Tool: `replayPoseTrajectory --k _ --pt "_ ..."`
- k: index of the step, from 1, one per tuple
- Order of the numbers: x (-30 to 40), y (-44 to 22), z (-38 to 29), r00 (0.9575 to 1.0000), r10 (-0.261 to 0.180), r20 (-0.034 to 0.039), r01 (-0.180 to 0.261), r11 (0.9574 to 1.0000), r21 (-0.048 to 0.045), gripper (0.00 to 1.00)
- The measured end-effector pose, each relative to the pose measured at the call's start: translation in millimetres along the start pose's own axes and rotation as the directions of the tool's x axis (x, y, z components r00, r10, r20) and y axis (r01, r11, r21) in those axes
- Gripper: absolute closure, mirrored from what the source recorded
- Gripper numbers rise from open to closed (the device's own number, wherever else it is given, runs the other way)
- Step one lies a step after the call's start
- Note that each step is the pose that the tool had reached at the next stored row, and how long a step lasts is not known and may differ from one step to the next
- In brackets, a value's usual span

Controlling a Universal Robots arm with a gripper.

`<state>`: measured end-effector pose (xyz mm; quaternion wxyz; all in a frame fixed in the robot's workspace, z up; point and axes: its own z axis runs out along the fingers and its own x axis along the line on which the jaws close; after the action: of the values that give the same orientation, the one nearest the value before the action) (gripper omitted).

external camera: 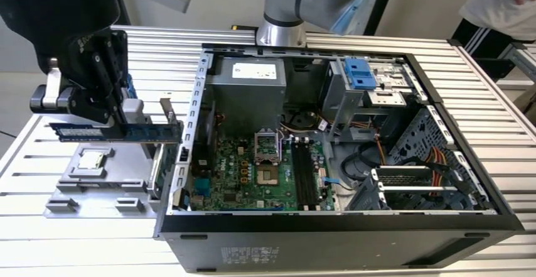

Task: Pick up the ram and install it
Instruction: 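Pick up the ram and move it above insertion slot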

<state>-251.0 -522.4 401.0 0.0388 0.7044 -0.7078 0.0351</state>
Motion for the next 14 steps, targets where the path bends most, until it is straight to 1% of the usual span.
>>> replayPoseTrajectory --k 7,14 --pt "0.0 -6.9 -0.1 1.0000 0.000 -0.0001 0.000 1.0000 -0.0001 1.00" --pt "0.0 -15.8 -0.1 1.0000 0.000 -0.0001 0.000 1.0000 -0.0001 1.00"
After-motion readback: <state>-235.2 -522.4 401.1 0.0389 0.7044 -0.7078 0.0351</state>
